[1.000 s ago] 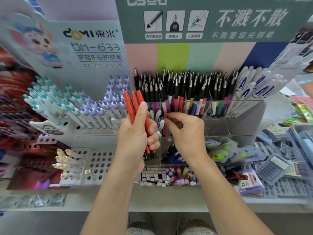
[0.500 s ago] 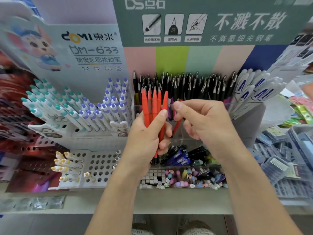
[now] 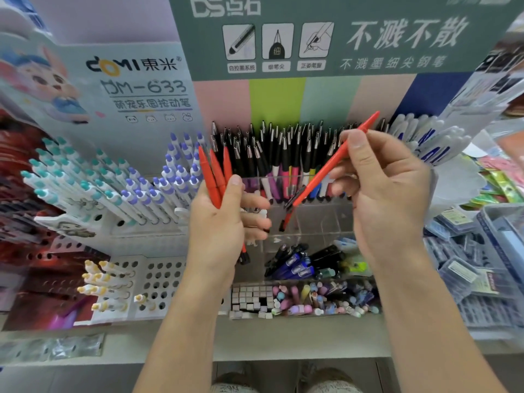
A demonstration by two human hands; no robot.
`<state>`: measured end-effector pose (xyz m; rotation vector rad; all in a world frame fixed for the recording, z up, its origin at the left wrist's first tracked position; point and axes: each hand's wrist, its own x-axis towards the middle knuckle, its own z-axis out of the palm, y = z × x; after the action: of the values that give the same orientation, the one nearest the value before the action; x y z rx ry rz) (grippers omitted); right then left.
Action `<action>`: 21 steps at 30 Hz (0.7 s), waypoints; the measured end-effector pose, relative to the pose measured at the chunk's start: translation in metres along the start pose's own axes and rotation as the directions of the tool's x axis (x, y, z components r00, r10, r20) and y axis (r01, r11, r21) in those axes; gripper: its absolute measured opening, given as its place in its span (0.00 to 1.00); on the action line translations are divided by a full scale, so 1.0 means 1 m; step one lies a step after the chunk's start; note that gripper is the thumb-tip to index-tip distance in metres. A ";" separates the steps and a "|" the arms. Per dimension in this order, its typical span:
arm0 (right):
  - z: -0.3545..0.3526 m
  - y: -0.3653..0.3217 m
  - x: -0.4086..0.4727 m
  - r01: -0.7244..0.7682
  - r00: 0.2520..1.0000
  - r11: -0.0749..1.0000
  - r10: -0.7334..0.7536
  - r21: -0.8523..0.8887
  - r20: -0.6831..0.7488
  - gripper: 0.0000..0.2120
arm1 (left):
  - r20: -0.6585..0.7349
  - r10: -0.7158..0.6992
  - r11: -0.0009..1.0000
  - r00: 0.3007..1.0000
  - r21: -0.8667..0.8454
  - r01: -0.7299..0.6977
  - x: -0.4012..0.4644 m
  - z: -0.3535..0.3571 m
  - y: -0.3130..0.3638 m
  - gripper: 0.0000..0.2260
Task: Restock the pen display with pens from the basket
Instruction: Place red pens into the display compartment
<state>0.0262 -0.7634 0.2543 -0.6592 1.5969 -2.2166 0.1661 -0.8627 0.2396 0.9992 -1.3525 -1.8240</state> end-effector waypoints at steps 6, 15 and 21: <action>0.002 0.033 -0.005 0.159 0.975 0.826 -0.045 -0.541 0.218 0.09 | 0.014 -0.006 0.997 1.000 -0.079 0.007 0.004 -0.007 -0.004 0.08; 0.017 0.046 -0.012 0.190 0.972 0.781 -0.062 -0.595 0.229 0.06 | 0.034 -0.002 0.996 0.999 -0.092 0.005 0.005 -0.009 -0.005 0.09; 0.012 0.057 -0.015 0.132 0.957 0.714 0.089 -0.688 0.277 0.05 | 0.128 0.001 0.996 0.992 -0.091 0.011 0.004 -0.008 -0.002 0.10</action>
<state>0.0452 -0.7839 0.2005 -1.1414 2.2568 -1.3531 0.1712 -0.8692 0.2351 0.8509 -1.3293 -1.9641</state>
